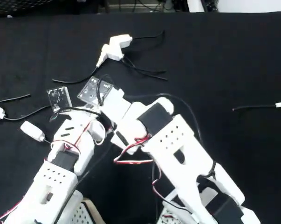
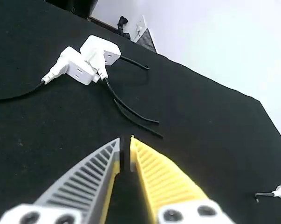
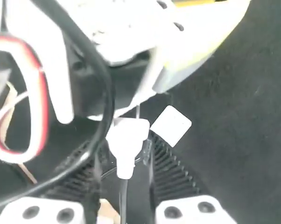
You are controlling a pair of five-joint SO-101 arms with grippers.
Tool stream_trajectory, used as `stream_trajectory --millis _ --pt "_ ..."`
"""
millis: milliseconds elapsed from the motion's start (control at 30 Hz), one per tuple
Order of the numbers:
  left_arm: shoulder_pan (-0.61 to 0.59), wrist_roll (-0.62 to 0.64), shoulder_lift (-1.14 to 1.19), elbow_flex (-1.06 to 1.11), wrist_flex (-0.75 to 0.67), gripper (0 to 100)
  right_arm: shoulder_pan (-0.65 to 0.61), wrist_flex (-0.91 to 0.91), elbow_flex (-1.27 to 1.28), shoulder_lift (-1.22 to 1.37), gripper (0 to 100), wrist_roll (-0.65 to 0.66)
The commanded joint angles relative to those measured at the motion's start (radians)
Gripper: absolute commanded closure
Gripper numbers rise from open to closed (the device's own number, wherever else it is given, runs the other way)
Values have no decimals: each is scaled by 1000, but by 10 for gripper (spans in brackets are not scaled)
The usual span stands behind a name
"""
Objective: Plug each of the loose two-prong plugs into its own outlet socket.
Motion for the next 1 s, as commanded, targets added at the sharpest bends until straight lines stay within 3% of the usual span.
stream_trajectory --millis 0,133,400,767,967 --pt "24 -9 -5 10 -72 948 8 49 -125 -35 986 -11" --pt "25 -9 -5 71 -158 948 8 64 -182 -33 986 -12" --pt "105 -11 -3 104 -160 948 -32 60 -189 -27 986 -38" --pt "107 -12 -3 125 -160 948 -29 58 -189 -27 986 -40" --pt "107 -77 -5 139 -164 948 -28 57 -189 -27 986 -68"
